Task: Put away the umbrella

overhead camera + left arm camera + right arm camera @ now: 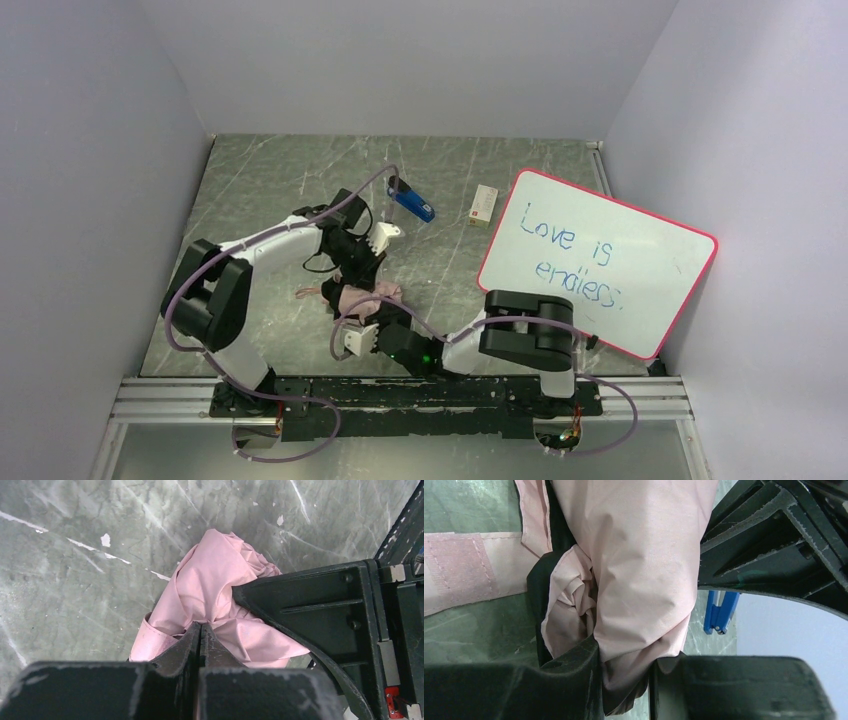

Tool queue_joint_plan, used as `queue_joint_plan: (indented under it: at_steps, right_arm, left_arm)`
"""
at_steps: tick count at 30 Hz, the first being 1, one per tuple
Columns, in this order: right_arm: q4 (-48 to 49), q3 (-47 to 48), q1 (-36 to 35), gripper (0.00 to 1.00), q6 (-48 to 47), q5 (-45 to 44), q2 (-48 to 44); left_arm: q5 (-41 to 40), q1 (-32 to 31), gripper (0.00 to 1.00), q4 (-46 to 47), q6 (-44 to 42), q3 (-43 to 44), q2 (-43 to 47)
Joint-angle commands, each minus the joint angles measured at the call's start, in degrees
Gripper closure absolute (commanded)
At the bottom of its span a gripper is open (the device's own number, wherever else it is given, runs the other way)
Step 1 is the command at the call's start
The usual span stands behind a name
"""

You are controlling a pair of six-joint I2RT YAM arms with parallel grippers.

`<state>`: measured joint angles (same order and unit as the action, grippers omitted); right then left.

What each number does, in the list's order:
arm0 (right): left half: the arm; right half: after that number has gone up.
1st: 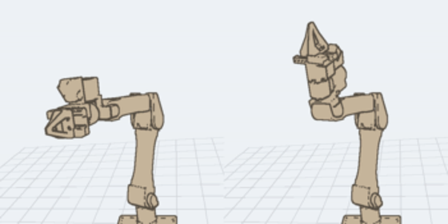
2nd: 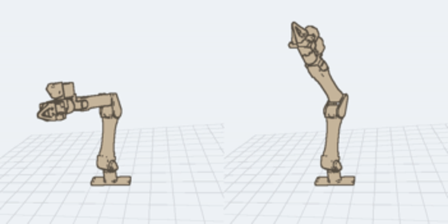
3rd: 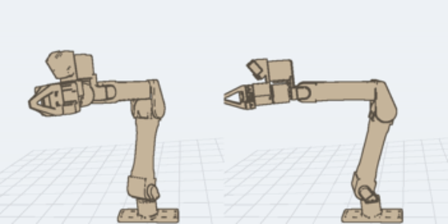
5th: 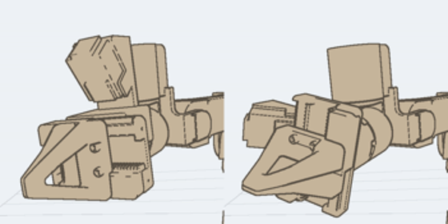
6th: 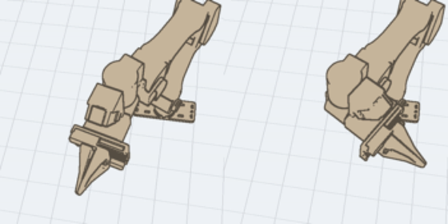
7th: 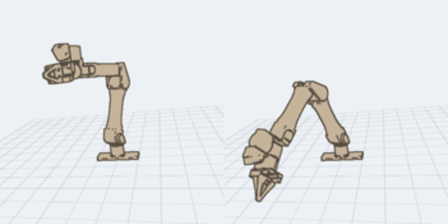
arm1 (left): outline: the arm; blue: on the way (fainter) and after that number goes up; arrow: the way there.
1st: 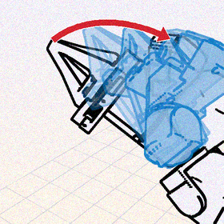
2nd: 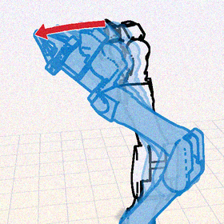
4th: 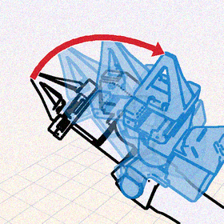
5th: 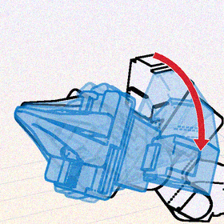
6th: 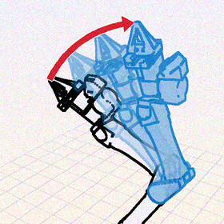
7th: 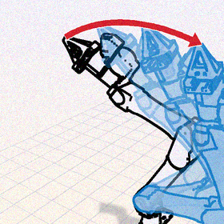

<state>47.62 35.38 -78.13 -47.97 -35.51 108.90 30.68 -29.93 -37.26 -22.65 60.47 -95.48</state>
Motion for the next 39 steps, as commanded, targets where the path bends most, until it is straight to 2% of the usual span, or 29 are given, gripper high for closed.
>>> queue_joint_plan:
  at_steps: [1, 9, 13, 17, 23, 31, 35, 36, 37, 39]
  right_arm:
    - [-9.10, -1.31, -0.83, 0.81, -0.99, -6.52, 3.70]
    - [-11.89, -1.19, -1.48, 0.73, 2.70, -5.54, 2.08]
    - [-11.71, -0.95, -1.42, 0.73, 2.35, -5.54, 2.34]
    - [-11.83, -0.59, -1.56, 0.72, 2.50, -5.76, 2.29]
    - [-11.59, -0.87, -1.54, 0.74, 2.33, -5.98, 2.31]
    - [-11.98, -1.74, -1.58, 0.74, 3.27, -5.82, 1.77]
    - [-12.01, -1.68, -1.56, 0.74, 3.62, -5.76, 1.82]
    - [-11.99, -1.51, -1.57, 0.74, 3.58, -5.72, 2.00]
    - [-11.98, -1.41, -1.51, 0.74, 3.58, -5.59, 2.13]
    - [-12.04, -1.28, -1.57, 0.74, 3.37, -5.25, 2.27]
  left_arm:
    - [1.28, -3.60, 0.93, -6.23, -4.69, -0.06, -0.63]
    - [-0.68, -5.75, 0.79, -11.12, -16.45, -0.88, 1.82]
    - [-2.75, -7.00, 0.67, -10.51, -19.60, -2.55, 3.94]
    - [-1.96, -7.10, 0.66, -12.21, -20.18, -0.93, 3.28]
    - [-1.39, -5.67, 0.68, -13.50, -17.92, 6.40, 4.85]
    - [-0.16, 0.74, 0.68, -14.52, -19.12, 16.12, 10.49]
    - [0.33, 9.22, 0.74, -9.06, -14.06, 16.90, 12.49]
    - [1.68, 11.30, 0.72, -10.15, -15.48, 17.65, 12.44]
    - [4.35, 13.76, 0.66, -12.03, -18.34, 18.00, 12.41]
    - [10.00, 18.65, 0.41, -12.91, -21.54, 16.81, 13.12]
